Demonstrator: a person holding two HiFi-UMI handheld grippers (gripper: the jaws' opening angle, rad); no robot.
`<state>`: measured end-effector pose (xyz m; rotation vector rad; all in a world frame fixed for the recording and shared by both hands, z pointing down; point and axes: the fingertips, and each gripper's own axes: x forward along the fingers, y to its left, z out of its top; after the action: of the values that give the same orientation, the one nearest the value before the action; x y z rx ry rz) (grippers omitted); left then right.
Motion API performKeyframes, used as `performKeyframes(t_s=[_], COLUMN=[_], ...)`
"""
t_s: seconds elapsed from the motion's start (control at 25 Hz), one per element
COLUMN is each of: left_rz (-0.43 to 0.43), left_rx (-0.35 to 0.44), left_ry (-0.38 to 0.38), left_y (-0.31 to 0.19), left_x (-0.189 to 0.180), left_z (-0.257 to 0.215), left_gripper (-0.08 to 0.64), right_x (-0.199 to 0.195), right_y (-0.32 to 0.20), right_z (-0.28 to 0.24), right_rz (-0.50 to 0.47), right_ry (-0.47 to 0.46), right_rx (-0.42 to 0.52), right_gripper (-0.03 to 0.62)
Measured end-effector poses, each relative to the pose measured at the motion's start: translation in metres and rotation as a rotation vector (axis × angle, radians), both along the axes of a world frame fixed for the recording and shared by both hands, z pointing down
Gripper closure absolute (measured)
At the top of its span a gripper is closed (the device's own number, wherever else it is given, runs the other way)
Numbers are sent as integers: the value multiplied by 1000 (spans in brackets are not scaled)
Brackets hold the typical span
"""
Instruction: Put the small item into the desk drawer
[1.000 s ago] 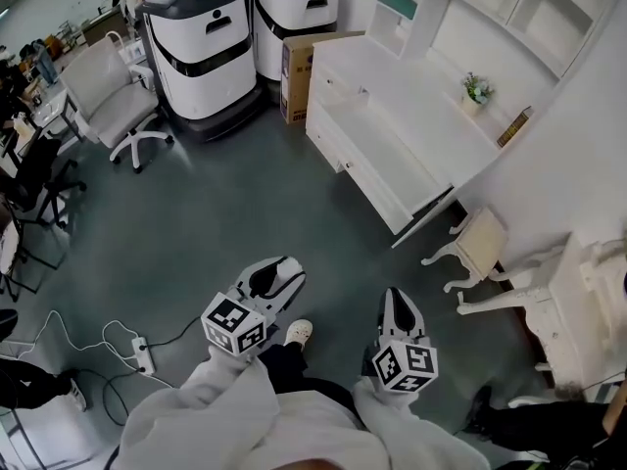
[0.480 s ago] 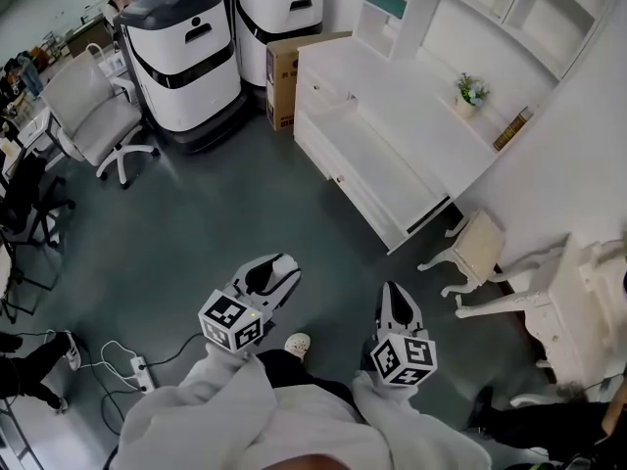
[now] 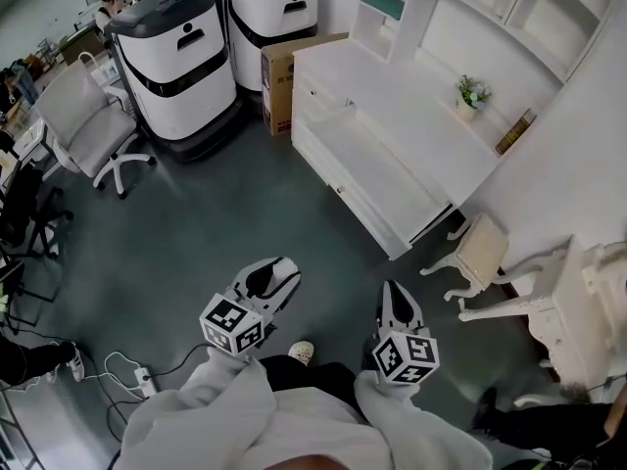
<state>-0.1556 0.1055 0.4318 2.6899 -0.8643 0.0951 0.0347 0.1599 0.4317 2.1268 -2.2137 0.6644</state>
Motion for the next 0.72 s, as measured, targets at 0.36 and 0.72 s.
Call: performKeyframes(t_s=[0.36,0.72], left_rz=[-53,-89], left_rx=[-31,-46], left_ry=[-16,-29], left_y=[2,-17], left_x=[-19,-18], left_z=[11,20], left_gripper=[373,373], right_x=[-11,-4], right_y=[-6,-37], right_z=[8,16], right_rz=[-47,-69], right_ry=[4,-33], right_rx=[-35,-54], right_gripper=[554,554])
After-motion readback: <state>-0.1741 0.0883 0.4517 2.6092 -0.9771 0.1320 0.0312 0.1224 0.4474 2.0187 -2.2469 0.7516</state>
